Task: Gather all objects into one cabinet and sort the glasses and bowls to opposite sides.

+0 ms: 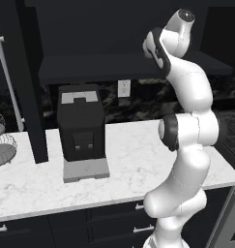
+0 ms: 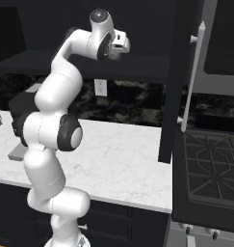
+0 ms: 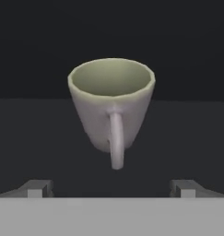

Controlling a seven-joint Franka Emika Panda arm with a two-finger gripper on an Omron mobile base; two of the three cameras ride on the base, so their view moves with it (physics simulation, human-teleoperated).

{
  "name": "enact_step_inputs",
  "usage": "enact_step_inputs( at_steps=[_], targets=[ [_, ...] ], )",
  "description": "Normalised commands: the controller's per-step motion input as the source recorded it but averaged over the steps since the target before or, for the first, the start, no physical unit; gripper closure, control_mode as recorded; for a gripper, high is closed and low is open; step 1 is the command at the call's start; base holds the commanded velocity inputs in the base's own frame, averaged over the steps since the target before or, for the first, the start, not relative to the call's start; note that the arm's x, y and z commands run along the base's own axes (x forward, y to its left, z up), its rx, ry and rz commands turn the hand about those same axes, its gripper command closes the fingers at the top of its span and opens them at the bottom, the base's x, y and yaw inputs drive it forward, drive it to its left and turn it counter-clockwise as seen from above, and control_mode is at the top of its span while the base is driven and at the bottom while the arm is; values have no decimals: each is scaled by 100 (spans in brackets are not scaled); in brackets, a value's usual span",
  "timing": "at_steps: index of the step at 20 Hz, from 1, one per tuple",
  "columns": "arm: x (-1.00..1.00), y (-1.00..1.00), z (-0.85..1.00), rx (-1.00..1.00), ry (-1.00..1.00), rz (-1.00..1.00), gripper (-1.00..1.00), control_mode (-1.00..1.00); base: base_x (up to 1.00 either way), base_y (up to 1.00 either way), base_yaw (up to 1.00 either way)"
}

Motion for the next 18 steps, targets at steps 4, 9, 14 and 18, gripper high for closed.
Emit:
enact_step_inputs(
  at_steps=[4, 9, 14, 18],
  targets=[
    [47, -18, -6, 6, 0, 0, -100, -100, 0, 0, 0],
    [41, -12, 0, 4, 0, 0, -100, -100, 0, 0, 0],
    [40, -5, 0, 2, 0, 0, -100, -100, 0, 0, 0],
    [21, 0, 0, 0, 0, 0, -100, -100, 0, 0, 0]
  ],
)
